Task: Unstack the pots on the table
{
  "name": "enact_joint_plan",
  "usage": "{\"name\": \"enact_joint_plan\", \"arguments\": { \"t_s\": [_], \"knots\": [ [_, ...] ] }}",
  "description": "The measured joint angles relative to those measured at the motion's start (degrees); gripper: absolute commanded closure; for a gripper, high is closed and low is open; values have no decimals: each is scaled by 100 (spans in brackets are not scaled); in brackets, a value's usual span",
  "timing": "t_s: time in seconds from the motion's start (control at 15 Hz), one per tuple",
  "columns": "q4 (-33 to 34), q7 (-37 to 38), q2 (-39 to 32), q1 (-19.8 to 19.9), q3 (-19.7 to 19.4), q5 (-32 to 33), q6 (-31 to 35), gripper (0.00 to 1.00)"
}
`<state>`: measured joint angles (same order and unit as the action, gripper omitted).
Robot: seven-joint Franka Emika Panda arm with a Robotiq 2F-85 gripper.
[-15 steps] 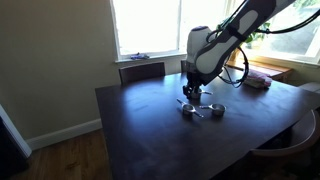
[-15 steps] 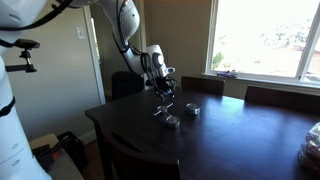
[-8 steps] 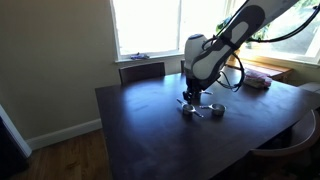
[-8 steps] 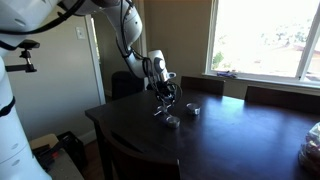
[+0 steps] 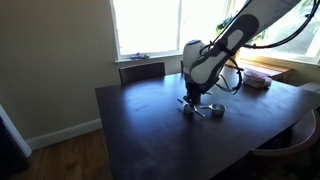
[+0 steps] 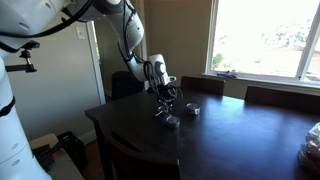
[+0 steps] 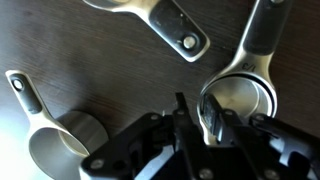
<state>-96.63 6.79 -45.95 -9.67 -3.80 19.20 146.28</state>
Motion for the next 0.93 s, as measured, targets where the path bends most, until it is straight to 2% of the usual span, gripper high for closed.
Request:
{"name": "enact_joint_plan", "arguments": {
  "t_s": [0.13,0.33,0.93],
  "knots": [
    [9,-25,-6,-3,0,0,-6,99],
    [25,-122,6,-14,0,5,-3,94],
    [5,-627,168,-62,2,40,117,94]
  ]
}}
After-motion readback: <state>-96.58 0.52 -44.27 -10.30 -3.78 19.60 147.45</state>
